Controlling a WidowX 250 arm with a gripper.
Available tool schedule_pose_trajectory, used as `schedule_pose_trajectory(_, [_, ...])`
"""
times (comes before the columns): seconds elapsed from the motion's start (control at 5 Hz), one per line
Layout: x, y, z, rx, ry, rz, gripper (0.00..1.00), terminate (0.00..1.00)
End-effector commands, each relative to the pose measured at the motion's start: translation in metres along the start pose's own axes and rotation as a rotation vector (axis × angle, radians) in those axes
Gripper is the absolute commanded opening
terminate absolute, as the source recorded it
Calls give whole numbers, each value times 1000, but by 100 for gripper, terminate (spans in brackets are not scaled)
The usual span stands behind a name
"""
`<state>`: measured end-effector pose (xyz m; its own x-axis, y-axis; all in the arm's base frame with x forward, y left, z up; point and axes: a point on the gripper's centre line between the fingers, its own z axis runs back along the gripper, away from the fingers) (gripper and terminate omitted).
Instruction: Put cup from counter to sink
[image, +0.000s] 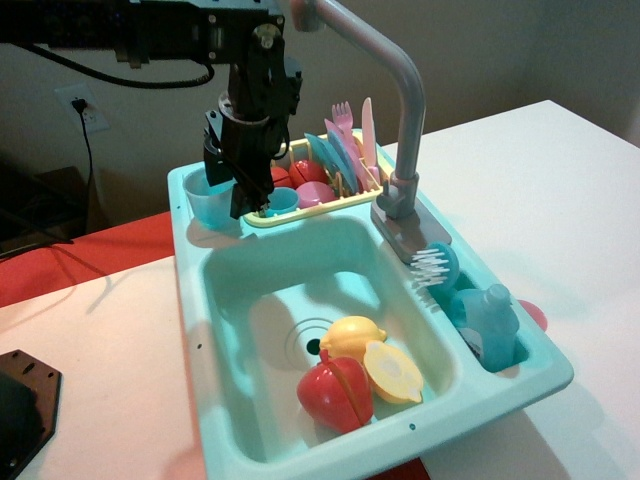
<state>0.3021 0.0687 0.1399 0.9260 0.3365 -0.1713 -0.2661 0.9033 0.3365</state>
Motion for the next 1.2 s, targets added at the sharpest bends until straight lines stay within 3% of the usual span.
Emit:
schedule_pose_trajectory(0.0, [-4,3,4,9,-47,30,0,0])
schedule_pose_trajectory(0.4, [-9,-3,7,1,-64,16,0,0])
schedule_pose_trajectory(1.0, [-4,-57,77,-66,-203,-93,0,0])
